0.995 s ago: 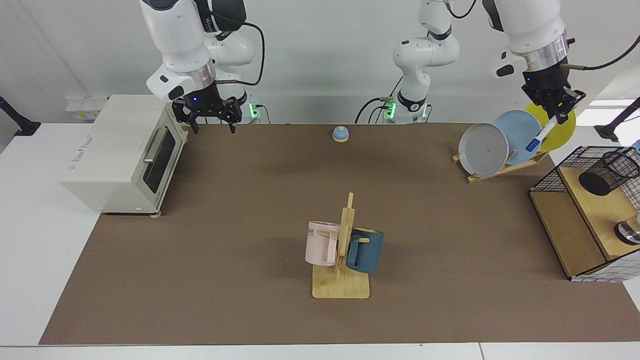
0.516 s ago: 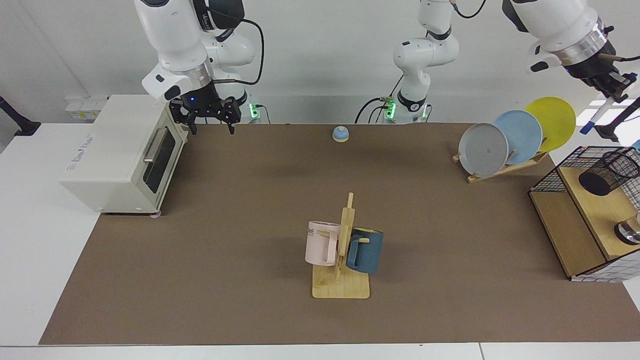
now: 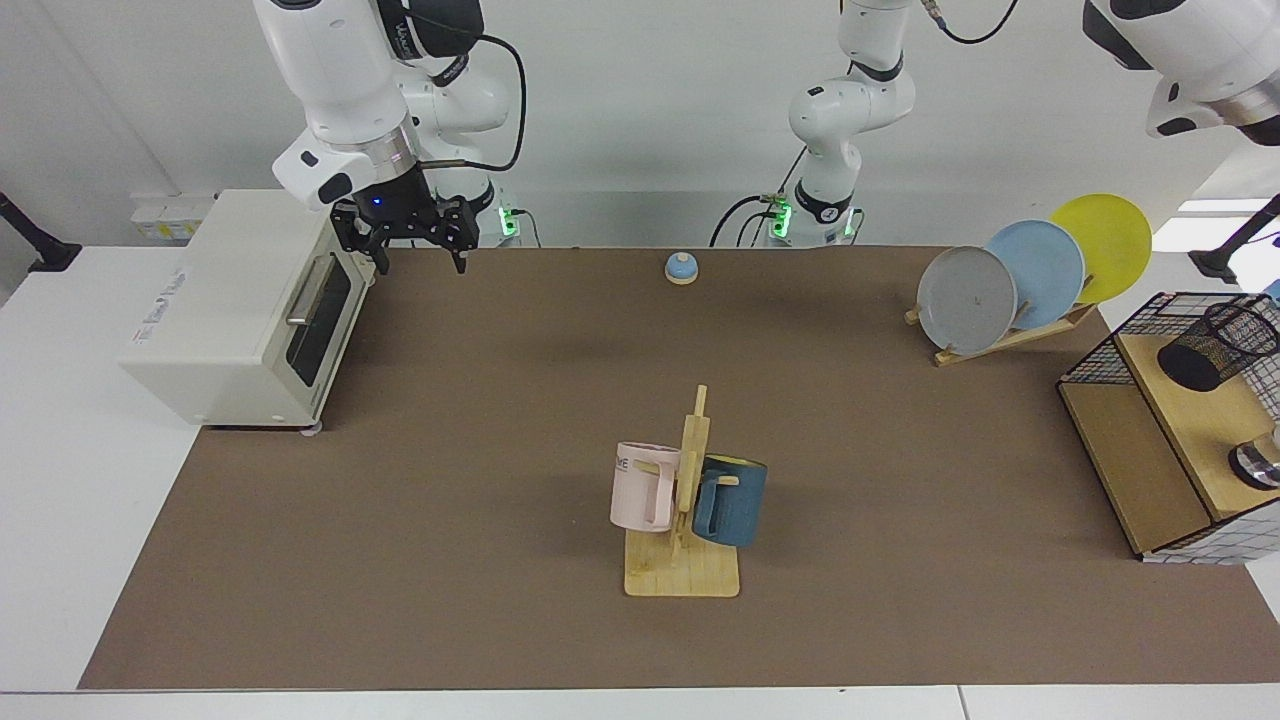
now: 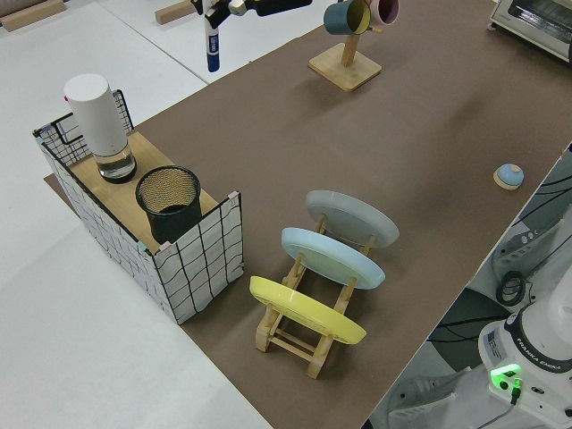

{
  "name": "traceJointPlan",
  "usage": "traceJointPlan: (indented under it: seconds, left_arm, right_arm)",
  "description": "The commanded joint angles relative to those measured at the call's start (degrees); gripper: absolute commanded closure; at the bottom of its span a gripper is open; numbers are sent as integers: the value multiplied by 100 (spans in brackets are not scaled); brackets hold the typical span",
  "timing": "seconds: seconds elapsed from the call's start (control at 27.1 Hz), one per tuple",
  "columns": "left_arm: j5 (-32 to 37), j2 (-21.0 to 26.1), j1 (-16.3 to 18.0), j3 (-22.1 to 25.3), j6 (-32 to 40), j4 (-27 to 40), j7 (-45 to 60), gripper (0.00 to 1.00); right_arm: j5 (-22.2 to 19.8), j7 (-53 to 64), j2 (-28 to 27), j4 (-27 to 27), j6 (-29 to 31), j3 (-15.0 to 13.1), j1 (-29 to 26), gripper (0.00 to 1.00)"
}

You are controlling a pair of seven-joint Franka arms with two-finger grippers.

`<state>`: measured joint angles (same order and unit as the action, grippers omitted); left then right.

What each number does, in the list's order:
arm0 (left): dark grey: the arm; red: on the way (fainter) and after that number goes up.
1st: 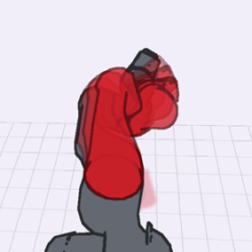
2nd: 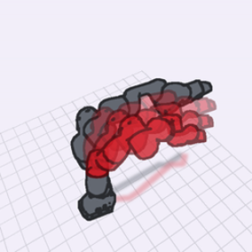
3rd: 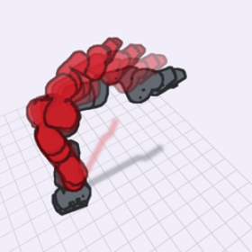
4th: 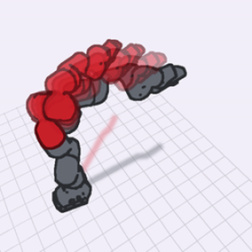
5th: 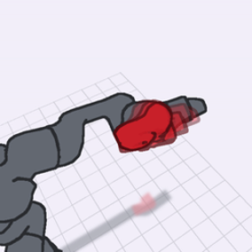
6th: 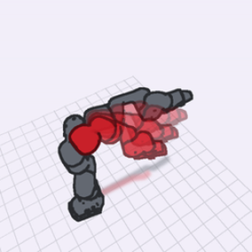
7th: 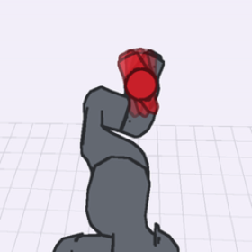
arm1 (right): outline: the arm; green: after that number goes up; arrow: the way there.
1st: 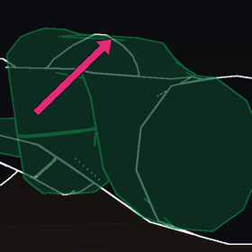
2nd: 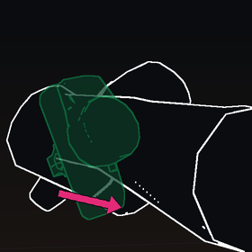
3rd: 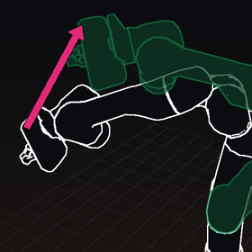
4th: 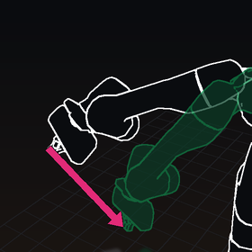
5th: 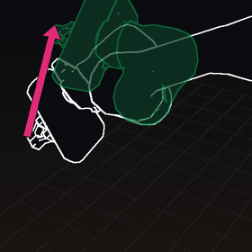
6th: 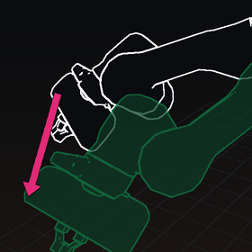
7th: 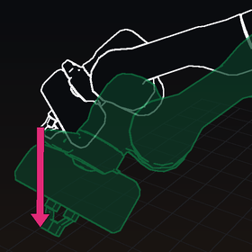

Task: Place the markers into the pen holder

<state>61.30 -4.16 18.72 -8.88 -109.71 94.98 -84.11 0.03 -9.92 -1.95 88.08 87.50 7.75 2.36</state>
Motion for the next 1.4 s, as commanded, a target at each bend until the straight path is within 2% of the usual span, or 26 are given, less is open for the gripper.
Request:
traceJointPlan:
  seconds: [0.0,0.22,0.44,0.7,1.36]
  left_arm:
    - [417,328,97,-52,-199,-164,-97,100]
    - [506,521,298,36,-454,-120,-114,100]
    - [497,723,588,36,-762,-155,-439,100]
    - [515,996,773,71,-999,-120,-430,100]
    - [550,1383,791,106,-1000,-50,-413,100]
  right_arm:
    - [-3,70,-7,-54,-5,60,-87,0]
    - [-3,-624,89,122,100,68,-87,0]
    - [32,-677,133,218,214,68,-87,0]
    - [68,-678,168,280,285,77,-87,0]
    - [112,-686,151,263,294,68,-113,0]
